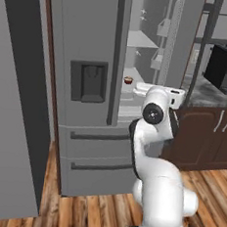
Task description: Take the cupcakes from the fridge and place them on the empty tray on the dining counter.
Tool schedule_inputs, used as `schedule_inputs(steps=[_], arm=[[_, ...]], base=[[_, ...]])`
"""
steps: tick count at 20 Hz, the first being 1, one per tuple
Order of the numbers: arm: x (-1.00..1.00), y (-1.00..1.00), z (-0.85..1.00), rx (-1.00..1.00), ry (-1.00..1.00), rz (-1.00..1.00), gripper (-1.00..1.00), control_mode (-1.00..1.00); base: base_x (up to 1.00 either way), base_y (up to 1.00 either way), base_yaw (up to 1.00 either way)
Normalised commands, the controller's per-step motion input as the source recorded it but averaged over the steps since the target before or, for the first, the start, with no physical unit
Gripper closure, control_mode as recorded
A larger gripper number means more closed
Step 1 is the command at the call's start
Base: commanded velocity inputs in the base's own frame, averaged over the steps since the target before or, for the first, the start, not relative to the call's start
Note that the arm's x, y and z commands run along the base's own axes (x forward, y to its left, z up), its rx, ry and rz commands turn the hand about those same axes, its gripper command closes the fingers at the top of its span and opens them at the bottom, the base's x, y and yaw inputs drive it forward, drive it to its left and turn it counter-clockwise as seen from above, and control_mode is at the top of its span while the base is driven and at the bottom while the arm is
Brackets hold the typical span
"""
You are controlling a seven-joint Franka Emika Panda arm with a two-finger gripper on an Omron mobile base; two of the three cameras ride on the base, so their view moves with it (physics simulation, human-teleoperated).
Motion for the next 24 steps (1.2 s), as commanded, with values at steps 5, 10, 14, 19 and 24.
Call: schedule_inputs(steps=[5, 10, 14, 19, 24], arm=[[0.74, -0.41, -0.19, 0.00, 0.00, -0.12, 1.00, -1.00], [0.75, -0.40, -0.26, 0.00, 0.00, -0.08, 1.00, -1.00], [0.93, -0.38, -0.33, 0.00, 0.01, -0.06, 1.00, -1.00], [0.83, -0.55, -0.31, 0.00, 0.00, -0.05, 1.00, -1.00], [-0.18, -1.00, -0.10, 0.12, 0.00, -0.20, 1.00, -1.00]], base=[[0.00, 0.00, 0.00], [0.00, 0.00, 0.00], [0.00, 0.00, 0.00], [0.00, 0.00, 0.00], [0.00, 0.00, 0.00]])
